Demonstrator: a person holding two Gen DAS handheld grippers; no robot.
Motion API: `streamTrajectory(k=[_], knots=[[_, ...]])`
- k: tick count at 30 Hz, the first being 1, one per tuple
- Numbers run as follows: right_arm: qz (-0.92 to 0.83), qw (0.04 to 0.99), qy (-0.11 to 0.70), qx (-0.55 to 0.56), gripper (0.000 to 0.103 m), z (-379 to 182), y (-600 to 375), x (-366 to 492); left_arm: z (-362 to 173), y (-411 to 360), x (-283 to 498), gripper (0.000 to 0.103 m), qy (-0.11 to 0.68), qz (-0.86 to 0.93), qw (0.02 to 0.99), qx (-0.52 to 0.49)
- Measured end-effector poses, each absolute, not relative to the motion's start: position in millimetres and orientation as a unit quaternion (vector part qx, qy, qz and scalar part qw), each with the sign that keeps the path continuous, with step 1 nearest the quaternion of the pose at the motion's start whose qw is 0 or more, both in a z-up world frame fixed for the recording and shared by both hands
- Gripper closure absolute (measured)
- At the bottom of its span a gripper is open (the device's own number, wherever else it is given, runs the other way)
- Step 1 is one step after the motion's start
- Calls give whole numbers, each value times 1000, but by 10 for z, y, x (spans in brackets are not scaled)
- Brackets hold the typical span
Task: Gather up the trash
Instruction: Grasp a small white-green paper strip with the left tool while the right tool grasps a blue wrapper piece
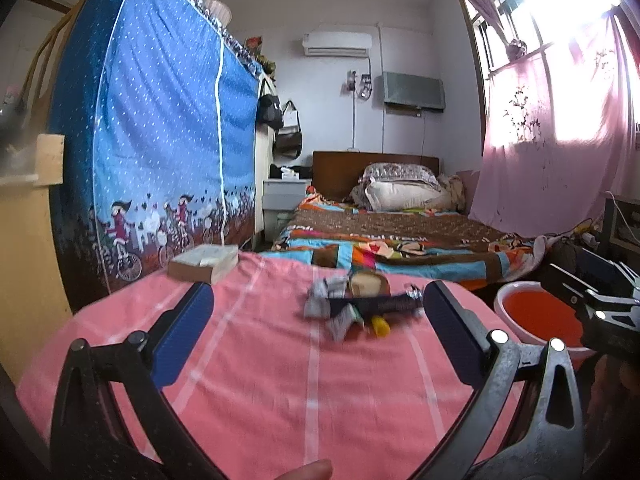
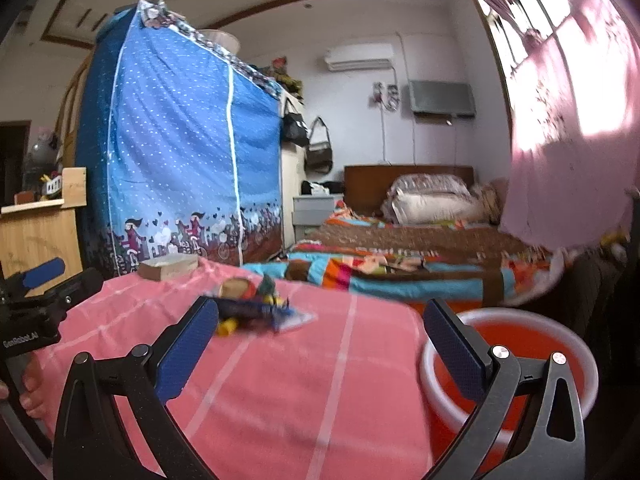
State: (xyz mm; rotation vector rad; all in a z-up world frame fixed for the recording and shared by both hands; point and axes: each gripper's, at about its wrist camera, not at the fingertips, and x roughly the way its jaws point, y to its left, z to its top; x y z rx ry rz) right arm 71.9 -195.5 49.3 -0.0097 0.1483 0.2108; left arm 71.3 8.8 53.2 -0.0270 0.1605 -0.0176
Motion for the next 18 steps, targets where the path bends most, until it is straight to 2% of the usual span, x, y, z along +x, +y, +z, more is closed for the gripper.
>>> streamTrajectory(k=[6, 10, 18], knots=[[136, 987, 80, -33, 1, 547, -1901, 1202, 562, 74, 1024, 0, 83, -14, 996, -3], [159, 979, 120, -36, 5, 464, -1872, 1537, 472, 60, 1291, 0, 143, -26, 989, -6], [193, 963, 186, -37, 31, 246, -1827, 1824, 289, -9, 1736, 36, 265, -78, 961, -25]])
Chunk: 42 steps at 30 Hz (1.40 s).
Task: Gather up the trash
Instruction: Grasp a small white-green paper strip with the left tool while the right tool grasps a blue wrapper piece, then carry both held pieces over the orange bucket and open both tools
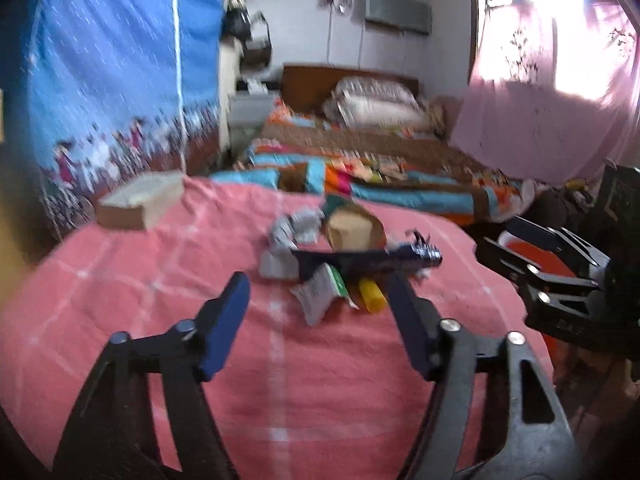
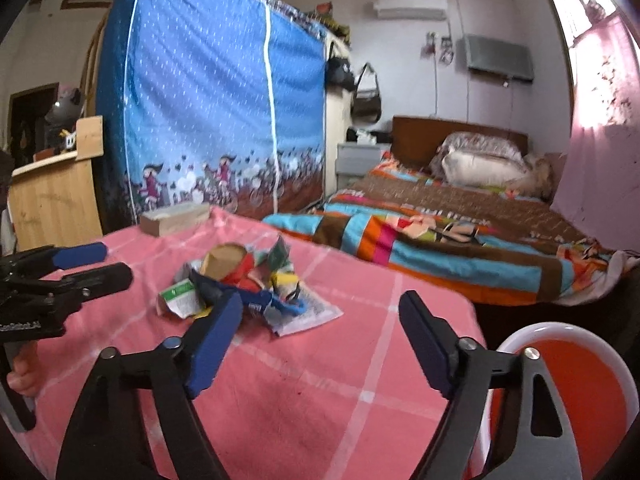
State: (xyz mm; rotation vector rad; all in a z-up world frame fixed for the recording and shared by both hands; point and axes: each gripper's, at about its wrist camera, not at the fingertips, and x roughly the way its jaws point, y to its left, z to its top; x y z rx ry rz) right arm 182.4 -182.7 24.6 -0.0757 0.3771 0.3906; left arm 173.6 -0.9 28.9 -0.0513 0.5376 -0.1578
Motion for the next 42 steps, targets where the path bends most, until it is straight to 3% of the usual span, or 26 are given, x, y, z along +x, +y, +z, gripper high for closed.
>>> streamTrajectory(k=[5, 11, 18, 26, 36, 42], knots=[[204, 957, 208, -18, 46, 261, -1762, 2038, 142, -78, 1946, 55, 323, -91, 941, -45], [228, 938, 262, 3, 52, 195, -1662, 2370, 20, -51, 2073, 76, 363, -85, 925, -74], [267, 912, 311, 5, 56, 97, -1532, 2430, 38, 50, 2022, 92, 360, -87, 924, -97], [296, 903, 311, 11, 87, 61, -1458, 2338, 85, 95, 1832, 96, 347, -75, 931, -88], [283, 926, 251, 14, 89, 189, -1603, 2089, 230, 77, 1558, 96, 294, -56, 950, -83], [254, 953, 163, 16, 89, 412, -1807, 1820, 469, -184, 1477, 96, 229, -84, 968, -56]])
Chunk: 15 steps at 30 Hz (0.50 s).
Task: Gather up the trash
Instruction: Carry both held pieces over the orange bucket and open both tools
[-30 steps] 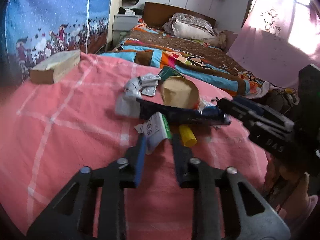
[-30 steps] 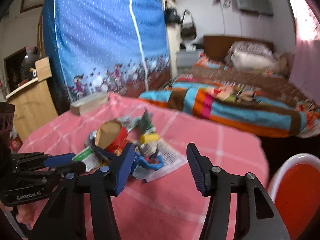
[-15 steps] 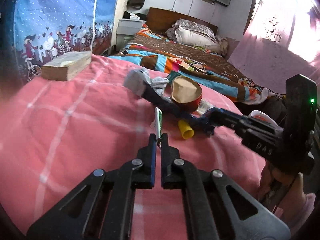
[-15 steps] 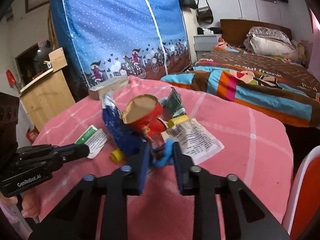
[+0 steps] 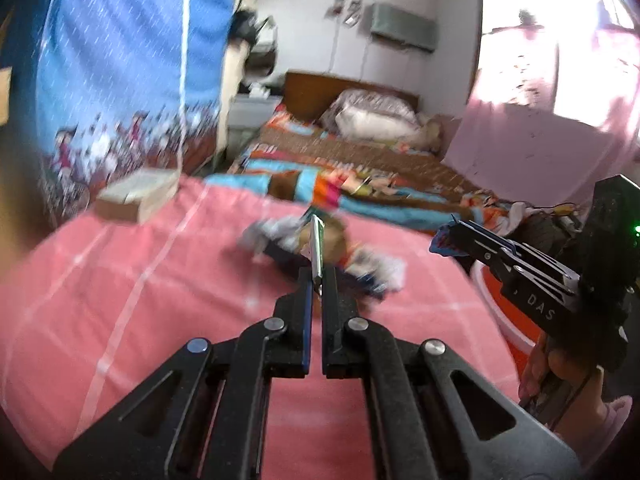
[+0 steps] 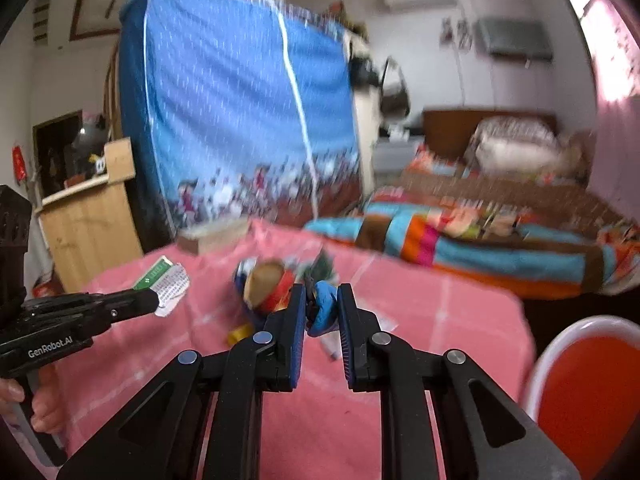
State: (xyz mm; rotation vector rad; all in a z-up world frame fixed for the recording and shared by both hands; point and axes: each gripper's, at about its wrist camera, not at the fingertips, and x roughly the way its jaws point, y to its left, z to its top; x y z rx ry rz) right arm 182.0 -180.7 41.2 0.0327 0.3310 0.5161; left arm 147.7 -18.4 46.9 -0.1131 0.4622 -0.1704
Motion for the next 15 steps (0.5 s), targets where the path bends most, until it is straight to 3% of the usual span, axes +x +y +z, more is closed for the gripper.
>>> streamTrajectory(k=[8, 15], knots=[[167, 984, 56, 31, 89, 689, -2340, 1478, 734, -867, 1485, 96, 144, -169, 975, 4], [71, 994, 62, 56, 89, 663, -2948, 1406, 712, -1509, 1698, 95, 169, -264, 949, 19]])
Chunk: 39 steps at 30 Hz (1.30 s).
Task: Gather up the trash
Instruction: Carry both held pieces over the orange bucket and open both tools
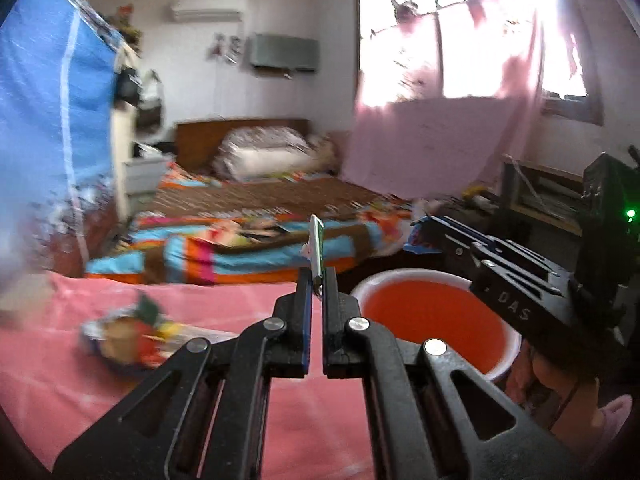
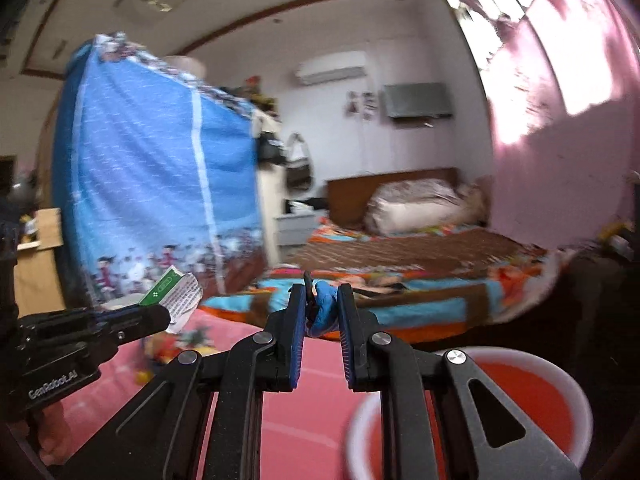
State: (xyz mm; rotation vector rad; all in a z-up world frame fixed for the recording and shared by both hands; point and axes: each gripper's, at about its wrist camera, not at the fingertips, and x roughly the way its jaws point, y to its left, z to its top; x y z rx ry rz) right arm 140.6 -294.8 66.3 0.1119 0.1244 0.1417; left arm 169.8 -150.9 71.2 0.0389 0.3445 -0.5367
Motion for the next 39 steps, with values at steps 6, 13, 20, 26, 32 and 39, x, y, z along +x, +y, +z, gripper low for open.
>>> streamTrajectory(k=[6, 13, 20, 26, 32, 39], knots=[[3, 989, 130, 76, 89, 412, -3391, 1481, 533, -1996, 1902, 95, 240, -316, 918, 13], [-40, 974, 203, 97, 89, 97, -3750, 1502, 324, -2437, 2058, 95, 310, -350, 884, 14], [-52, 957, 255, 127, 88, -116, -3994, 1504, 134, -2723, 2169, 95, 371, -349, 860, 22], [-52, 944, 288, 151, 88, -220, -4111, 1551, -17, -2850, 2232, 94, 417, -345, 841, 17], [-56, 938, 302, 163, 87, -257, -4186, 1519, -56, -2861, 2258, 88, 430, -337, 838, 14], [-61, 935, 305, 167, 72, -222, -4216, 1523, -34, -2785, 2297, 74, 429, -326, 842, 6]])
